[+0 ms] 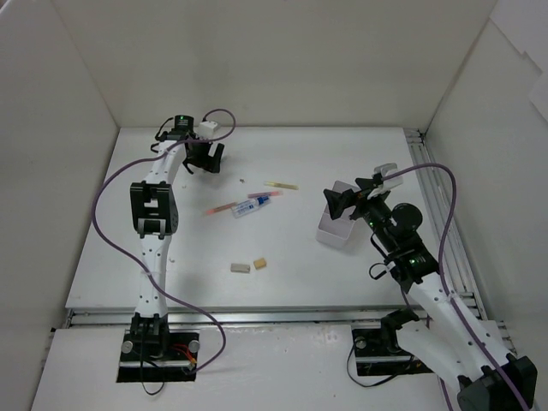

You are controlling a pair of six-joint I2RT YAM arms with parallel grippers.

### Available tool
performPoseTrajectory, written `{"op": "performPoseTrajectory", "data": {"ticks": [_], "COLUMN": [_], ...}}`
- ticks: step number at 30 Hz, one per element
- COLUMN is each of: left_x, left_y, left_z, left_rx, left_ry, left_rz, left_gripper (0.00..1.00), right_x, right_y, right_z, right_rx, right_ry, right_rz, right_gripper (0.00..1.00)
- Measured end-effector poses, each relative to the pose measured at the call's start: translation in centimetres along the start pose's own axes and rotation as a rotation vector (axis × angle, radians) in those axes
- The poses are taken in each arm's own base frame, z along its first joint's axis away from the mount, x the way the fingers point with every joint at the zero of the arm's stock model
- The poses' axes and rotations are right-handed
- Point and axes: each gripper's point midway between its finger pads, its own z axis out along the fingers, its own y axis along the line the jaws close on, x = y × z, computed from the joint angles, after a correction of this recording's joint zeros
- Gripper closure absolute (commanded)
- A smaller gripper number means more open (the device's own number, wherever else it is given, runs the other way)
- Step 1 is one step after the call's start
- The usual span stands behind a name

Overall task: Sort the stationery into containers
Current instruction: Pick up the pen from the center of the board.

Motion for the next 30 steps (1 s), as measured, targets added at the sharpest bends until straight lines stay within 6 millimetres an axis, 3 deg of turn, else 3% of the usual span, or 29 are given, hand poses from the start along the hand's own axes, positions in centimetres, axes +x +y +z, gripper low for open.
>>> {"op": "performPoseTrajectory", "data": {"ticks": [1, 4, 5, 7, 11, 17, 20, 30], "left_x": [0.0, 0.0, 0.0, -0.3, -0.1, -0.1, -0.1, -0.3], "left_y": [0.1, 0.3, 0.4, 0.7, 0.9, 1.6, 2.0, 0.3], "left_z": [0.0, 0.0, 0.1, 0.2, 0.4, 0.4, 0.4, 0.3], "left_rx": [-0.004, -0.016, -0.022, -0.031, -0.041, -0.081, -0.126, -0.126], "left_ry": [0.000, 0.003, 0.004, -0.003, 0.002, 0.008, 0.023, 0.032], "left_rz": [-0.003, -0.008, -0.009, -0.007, -0.009, 0.010, 0.053, 0.114], "left_gripper": [0.16, 0.37, 0.51, 0.67, 0.86, 0.92, 1.00, 1.00], "right_x": [-0.2, -1.0, -1.2, -1.4, -1.5, -1.4, -1.5, -1.1], "right_y": [0.1, 0.3, 0.3, 0.3, 0.2, -0.3, -0.5, -0.6], "right_z": [-0.2, -0.6, -0.7, -1.0, -1.3, -1.7, -1.9, -1.7], "right_rx": [-0.004, -0.008, -0.009, -0.008, 0.003, 0.032, 0.045, 0.050], "right_ry": [-0.007, -0.029, -0.034, -0.040, -0.039, -0.033, -0.037, -0.021], "right_rz": [-0.001, -0.004, -0.004, -0.005, -0.005, -0.005, -0.006, 0.001], "right_gripper": [0.02, 0.02, 0.02, 0.02, 0.02, 0.02, 0.02, 0.02]}}
